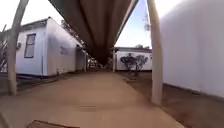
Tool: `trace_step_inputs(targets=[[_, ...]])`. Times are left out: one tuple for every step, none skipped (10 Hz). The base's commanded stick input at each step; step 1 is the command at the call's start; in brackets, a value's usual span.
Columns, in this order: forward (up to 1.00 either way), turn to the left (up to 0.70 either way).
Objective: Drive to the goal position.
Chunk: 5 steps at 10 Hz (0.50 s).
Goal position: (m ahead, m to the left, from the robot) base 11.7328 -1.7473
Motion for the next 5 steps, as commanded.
trace_step_inputs(targets=[[0.7,0.0],[0.7,0.0],[0.7,0.0],[0.7,0.0],[0.7,0.0]])
